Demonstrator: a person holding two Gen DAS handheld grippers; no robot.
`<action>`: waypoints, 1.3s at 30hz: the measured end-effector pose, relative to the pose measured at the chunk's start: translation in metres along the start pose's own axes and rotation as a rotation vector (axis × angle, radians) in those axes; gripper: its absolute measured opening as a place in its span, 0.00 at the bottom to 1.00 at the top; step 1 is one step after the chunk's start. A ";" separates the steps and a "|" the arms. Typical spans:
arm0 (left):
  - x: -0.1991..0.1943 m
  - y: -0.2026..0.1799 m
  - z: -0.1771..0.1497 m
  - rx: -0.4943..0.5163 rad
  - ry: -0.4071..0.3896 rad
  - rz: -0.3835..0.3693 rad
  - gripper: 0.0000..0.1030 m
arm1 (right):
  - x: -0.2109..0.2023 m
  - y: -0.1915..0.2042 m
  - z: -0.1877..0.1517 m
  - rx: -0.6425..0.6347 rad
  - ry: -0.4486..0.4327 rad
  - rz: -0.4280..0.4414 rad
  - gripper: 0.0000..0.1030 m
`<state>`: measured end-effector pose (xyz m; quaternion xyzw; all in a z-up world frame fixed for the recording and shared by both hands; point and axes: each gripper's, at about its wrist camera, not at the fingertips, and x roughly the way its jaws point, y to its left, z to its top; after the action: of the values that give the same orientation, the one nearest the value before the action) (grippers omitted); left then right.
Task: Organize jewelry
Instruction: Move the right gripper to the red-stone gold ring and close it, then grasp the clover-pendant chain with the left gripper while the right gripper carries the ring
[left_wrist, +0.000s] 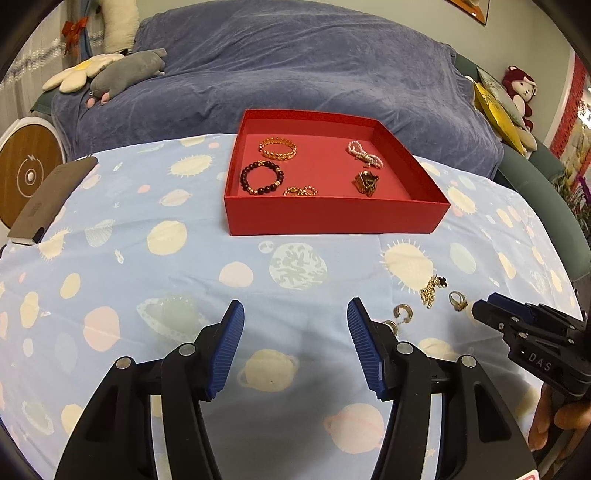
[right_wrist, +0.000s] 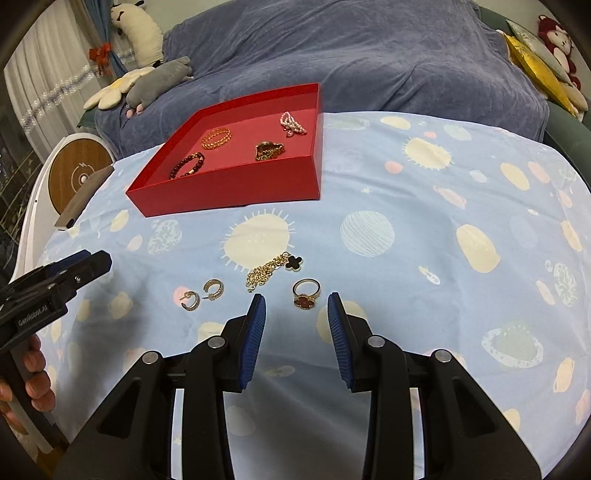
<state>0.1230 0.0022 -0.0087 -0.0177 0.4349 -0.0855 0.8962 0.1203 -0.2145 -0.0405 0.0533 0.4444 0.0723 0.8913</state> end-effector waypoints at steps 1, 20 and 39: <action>0.000 -0.001 -0.001 0.003 0.002 -0.003 0.54 | 0.002 0.001 0.000 -0.005 0.002 -0.003 0.33; 0.013 -0.002 -0.010 0.015 0.053 -0.032 0.54 | 0.032 0.007 0.002 -0.041 0.026 -0.053 0.29; 0.021 -0.030 -0.016 0.064 0.077 -0.084 0.54 | 0.010 0.004 0.004 -0.014 0.001 -0.021 0.19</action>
<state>0.1196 -0.0308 -0.0317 -0.0040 0.4652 -0.1375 0.8744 0.1294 -0.2090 -0.0451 0.0422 0.4448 0.0659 0.8922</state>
